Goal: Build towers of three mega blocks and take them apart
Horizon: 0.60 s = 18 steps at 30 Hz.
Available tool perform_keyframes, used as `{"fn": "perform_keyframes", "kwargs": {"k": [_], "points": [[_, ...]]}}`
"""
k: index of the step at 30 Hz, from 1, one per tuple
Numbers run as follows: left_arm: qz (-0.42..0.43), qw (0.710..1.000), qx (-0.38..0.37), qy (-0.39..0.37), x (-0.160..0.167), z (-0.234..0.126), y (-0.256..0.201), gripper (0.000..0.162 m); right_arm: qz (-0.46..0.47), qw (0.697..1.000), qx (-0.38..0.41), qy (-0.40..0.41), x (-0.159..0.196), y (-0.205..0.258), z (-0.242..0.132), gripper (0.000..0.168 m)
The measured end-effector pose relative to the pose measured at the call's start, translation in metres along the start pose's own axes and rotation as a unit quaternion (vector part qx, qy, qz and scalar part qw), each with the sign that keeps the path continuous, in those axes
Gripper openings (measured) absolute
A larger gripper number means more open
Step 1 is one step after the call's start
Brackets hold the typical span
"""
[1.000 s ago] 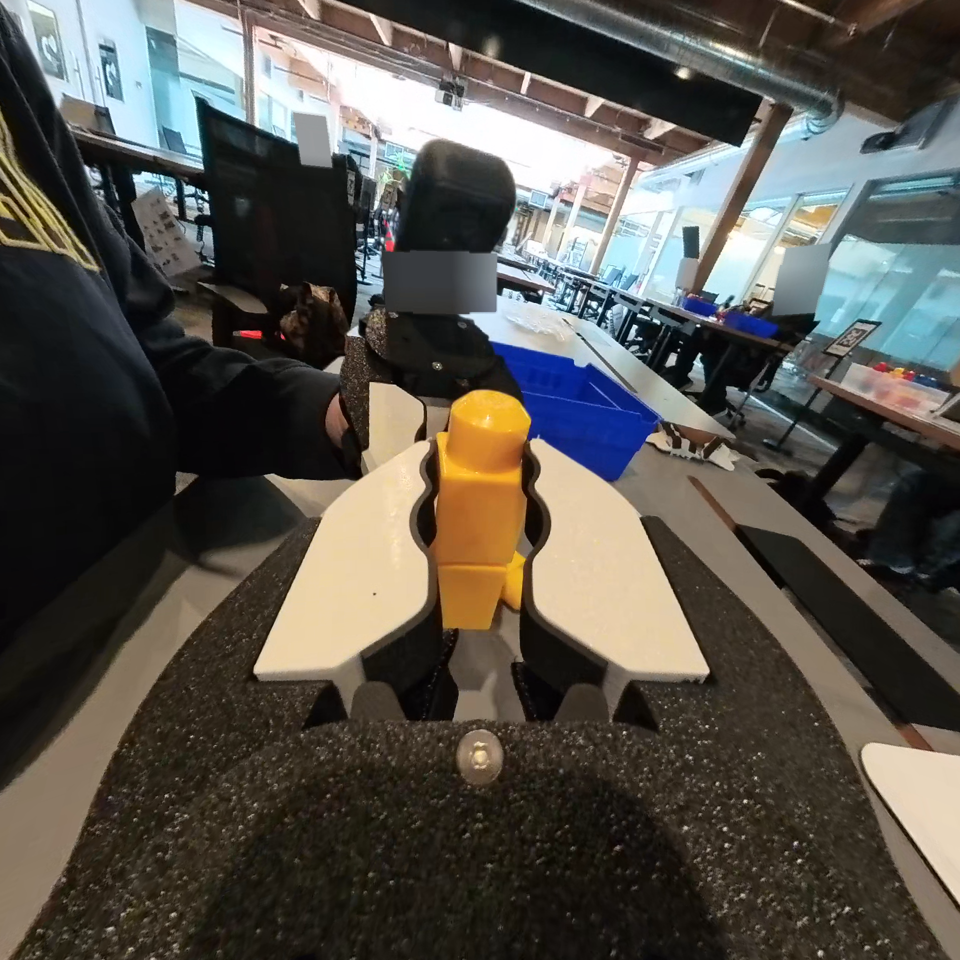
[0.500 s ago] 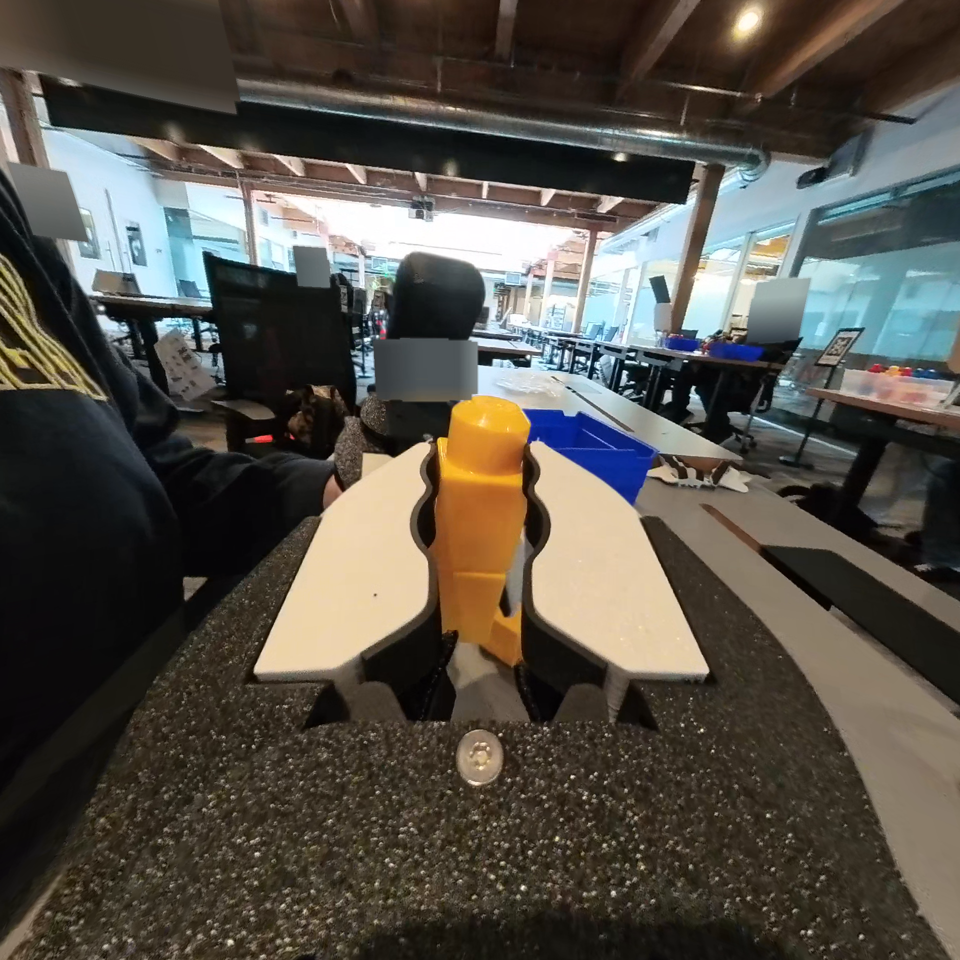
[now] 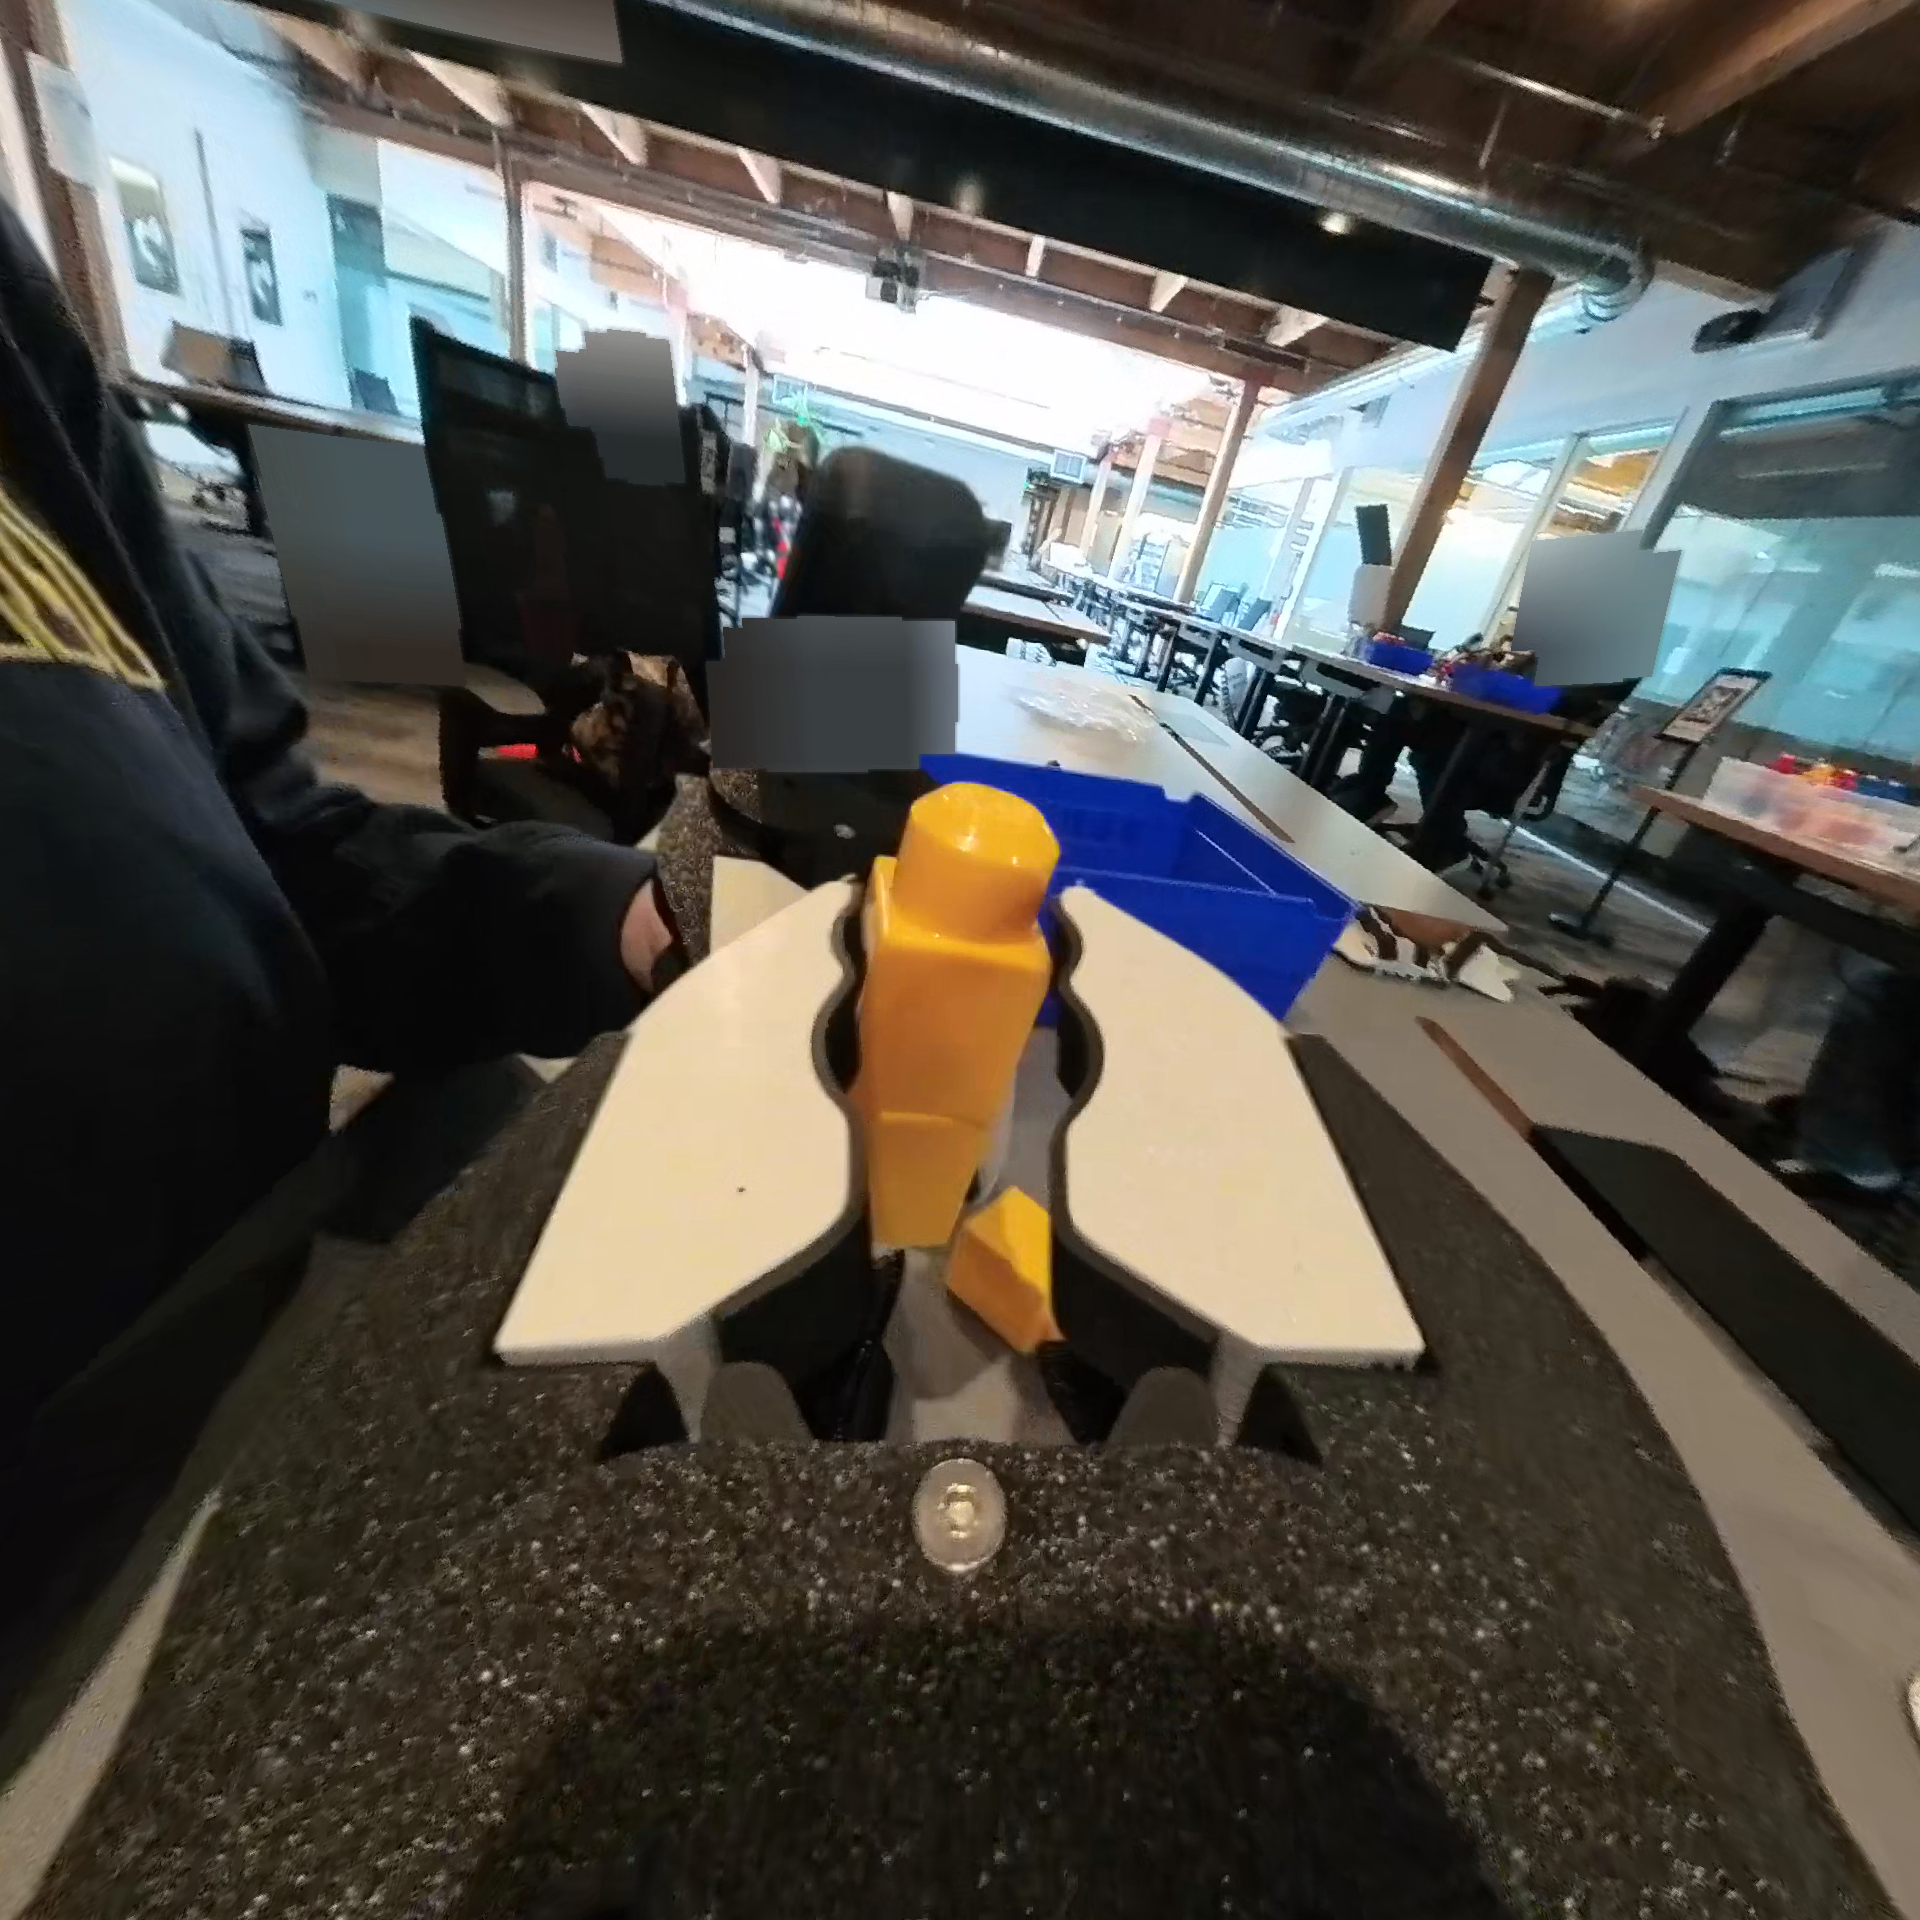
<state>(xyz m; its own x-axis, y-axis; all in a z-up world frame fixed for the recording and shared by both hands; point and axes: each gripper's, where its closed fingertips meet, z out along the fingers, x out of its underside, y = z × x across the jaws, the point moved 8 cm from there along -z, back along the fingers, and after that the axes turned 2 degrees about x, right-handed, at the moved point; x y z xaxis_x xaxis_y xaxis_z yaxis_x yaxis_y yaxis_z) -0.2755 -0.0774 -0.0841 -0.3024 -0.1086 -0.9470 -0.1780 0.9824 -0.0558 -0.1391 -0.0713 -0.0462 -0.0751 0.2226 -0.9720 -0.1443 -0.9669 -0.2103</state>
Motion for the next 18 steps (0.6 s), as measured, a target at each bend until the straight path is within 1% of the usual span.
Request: {"fn": "perform_keyframes", "kwargs": {"k": [1, 2, 3, 4, 6, 8, 10, 12, 16, 18], "points": [[-0.006, 1.000, -0.017, 0.001, 0.004, -0.009, -0.001, 0.036, 0.022, 1.000, 0.000, -0.017, -0.002, -0.003, 0.001, 0.048], [-0.011, 0.999, -0.045, 0.005, 0.009, -0.020, 0.000, 0.036, 0.052, 0.998, 0.001, -0.028, -0.002, -0.009, 0.001, 0.057], [-0.015, 0.997, -0.075, 0.012, 0.015, -0.032, 0.000, 0.037, 0.073, 0.997, 0.006, -0.017, 0.001, -0.016, 0.001, 0.061], [-0.023, 0.995, -0.099, 0.015, 0.021, -0.044, 0.000, 0.037, 0.078, 0.997, 0.013, 0.011, 0.009, -0.022, 0.003, 0.063], [-0.046, 0.991, -0.126, 0.008, 0.031, -0.066, -0.001, 0.036, 0.056, 0.994, 0.018, 0.092, 0.032, -0.028, 0.011, 0.063], [-0.064, 0.988, -0.144, 0.004, 0.040, -0.082, -0.003, 0.037, 0.056, 0.985, -0.009, 0.163, 0.055, -0.032, 0.023, 0.067], [-0.074, 0.985, -0.156, 0.001, 0.046, -0.092, -0.005, 0.037, 0.053, 0.976, -0.037, 0.206, 0.073, -0.038, 0.034, 0.071], [-0.081, 0.984, -0.156, -0.009, 0.049, -0.099, -0.007, 0.037, 0.030, 0.964, -0.062, 0.257, 0.090, -0.047, 0.044, 0.074], [-0.084, 0.986, -0.146, -0.019, 0.050, -0.102, -0.007, 0.037, 0.027, 0.940, -0.152, 0.305, 0.117, -0.058, 0.065, 0.073], [-0.082, 0.987, -0.137, -0.020, 0.049, -0.100, -0.006, 0.037, 0.029, 0.928, -0.184, 0.322, 0.127, -0.062, 0.074, 0.070]]}}
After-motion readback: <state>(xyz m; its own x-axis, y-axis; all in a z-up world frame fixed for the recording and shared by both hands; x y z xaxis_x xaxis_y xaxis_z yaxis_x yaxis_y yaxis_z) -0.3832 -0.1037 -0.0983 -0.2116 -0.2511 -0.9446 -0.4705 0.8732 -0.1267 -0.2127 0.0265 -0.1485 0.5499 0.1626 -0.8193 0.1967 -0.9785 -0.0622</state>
